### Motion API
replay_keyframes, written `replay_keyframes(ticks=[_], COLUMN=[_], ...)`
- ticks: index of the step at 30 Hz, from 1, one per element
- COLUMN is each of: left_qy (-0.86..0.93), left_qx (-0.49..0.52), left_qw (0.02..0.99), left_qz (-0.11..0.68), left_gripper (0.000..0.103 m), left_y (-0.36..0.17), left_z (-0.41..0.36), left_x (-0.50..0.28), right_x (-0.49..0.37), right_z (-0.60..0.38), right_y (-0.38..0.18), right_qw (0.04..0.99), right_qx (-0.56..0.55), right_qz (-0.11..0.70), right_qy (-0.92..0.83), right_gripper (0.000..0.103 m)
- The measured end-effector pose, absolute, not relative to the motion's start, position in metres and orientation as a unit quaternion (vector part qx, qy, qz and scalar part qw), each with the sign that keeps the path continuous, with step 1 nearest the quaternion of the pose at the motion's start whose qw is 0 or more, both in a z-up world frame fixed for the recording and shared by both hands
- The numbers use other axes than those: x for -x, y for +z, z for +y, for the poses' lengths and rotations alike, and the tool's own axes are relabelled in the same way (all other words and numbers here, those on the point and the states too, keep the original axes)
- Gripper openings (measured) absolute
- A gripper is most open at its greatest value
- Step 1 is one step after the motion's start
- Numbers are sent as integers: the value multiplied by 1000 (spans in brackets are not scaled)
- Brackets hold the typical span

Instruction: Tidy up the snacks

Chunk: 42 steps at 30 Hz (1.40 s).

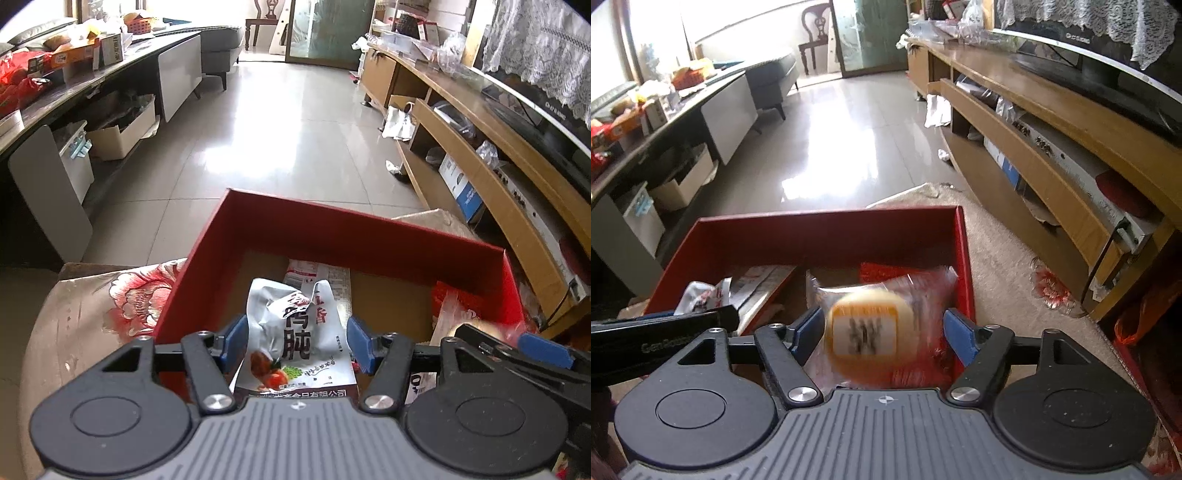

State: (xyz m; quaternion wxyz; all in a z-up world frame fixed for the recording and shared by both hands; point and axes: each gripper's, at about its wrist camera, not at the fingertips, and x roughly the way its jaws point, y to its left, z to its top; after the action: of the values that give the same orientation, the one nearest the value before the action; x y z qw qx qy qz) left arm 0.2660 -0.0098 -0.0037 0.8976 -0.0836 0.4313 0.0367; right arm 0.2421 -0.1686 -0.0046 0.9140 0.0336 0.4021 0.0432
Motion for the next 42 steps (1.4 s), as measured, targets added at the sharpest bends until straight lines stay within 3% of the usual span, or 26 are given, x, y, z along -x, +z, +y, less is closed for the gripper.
replay_keyframes(ticks=[27,42], left_qy=[26,15], left_qx=[109,144], left_qw=[886,859], left_qz=[450,492], left_gripper=[61,61], left_y=[3,-16], left_z=[27,43], left_x=[-184,-163], right_x=[-177,-151], right_z=[-154,-126], right_y=[4,-26], right_qw=[908,871], right_qx=[8,9], right_qz=[415,480], right_qy=[61,103], right_gripper=[81,83])
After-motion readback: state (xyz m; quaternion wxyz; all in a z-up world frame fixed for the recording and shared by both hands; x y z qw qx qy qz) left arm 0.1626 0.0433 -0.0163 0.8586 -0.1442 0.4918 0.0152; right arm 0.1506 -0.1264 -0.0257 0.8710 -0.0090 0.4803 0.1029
